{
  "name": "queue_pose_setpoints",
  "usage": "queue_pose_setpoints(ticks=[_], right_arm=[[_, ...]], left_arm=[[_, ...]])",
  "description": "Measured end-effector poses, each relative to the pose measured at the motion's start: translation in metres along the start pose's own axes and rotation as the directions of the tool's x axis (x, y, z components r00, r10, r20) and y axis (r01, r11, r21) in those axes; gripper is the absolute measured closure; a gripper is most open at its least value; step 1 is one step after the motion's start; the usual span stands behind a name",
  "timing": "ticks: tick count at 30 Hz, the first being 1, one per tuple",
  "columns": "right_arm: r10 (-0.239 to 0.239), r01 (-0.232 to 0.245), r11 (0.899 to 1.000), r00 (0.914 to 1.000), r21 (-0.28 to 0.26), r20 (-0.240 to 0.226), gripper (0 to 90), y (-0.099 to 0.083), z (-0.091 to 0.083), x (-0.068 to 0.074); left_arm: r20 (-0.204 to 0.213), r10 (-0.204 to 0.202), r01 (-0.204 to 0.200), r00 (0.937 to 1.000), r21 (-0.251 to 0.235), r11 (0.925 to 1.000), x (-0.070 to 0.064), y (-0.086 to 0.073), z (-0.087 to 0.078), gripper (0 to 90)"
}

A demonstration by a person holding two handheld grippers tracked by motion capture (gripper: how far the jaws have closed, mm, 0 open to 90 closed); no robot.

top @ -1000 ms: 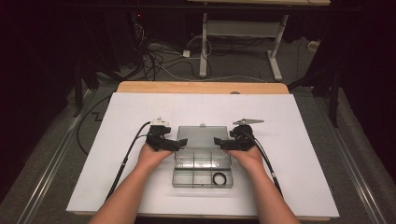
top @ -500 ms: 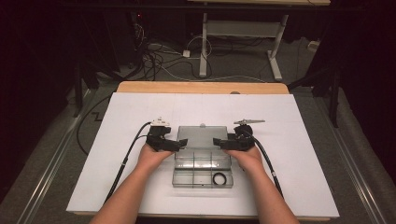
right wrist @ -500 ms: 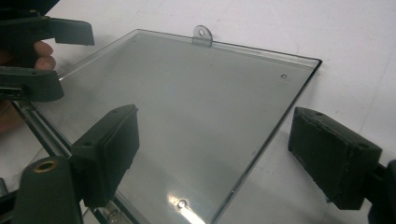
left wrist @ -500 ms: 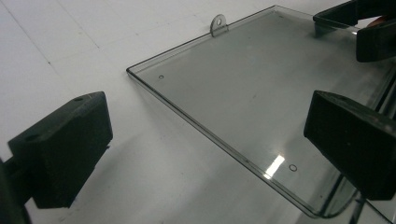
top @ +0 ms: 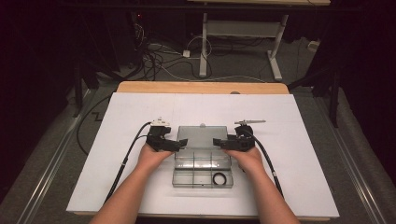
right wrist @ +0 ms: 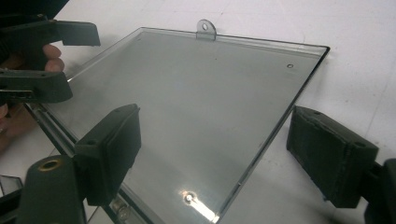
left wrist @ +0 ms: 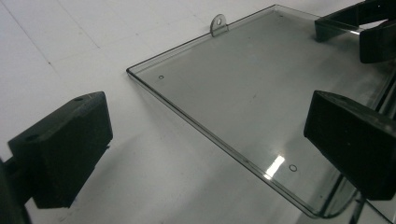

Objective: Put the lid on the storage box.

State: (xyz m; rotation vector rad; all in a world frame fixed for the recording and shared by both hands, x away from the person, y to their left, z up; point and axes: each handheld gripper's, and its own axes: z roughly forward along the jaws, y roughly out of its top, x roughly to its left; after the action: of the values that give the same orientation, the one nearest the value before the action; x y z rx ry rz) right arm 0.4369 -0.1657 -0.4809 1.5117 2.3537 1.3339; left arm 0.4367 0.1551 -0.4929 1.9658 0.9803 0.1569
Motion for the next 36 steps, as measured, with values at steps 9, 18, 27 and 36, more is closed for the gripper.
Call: queue_pose_setpoints(ticks=[9, 18, 27, 36], right_arm=[[0.018, -0.018, 1.000, 0.9997, -0.004, -0.014, 23.9, -0.001, -0.001, 0.000], [-0.007, 0.007, 1.000, 1.0000, -0.026, -0.006, 28.0, -0.001, -0.003, 0.004], [-0.072, 0.075, 0.995, 0.9968, -0.072, 0.033, 36.8, 0.000, -0.010, 0.010], [-0.105, 0.110, 0.987, 0.9934, -0.116, 0.045, 42.5, -0.002, -0.015, 0.012]], left_arm=[[-0.003, 0.001, -0.001, 1.0000, -0.002, 1.0000, -0.001, 0.000, 0.000, 0.5], [0.013, 0.010, -0.010, 0.9999, -0.013, 0.9999, 0.000, 0.000, -0.002, 0.2], [0.036, -0.022, 0.023, 0.9991, -0.017, 0.9996, 0.003, 0.001, -0.005, 0.4], [0.083, -0.020, 0.022, 0.9964, -0.030, 0.9993, 0.001, 0.002, -0.006, 11.4]])
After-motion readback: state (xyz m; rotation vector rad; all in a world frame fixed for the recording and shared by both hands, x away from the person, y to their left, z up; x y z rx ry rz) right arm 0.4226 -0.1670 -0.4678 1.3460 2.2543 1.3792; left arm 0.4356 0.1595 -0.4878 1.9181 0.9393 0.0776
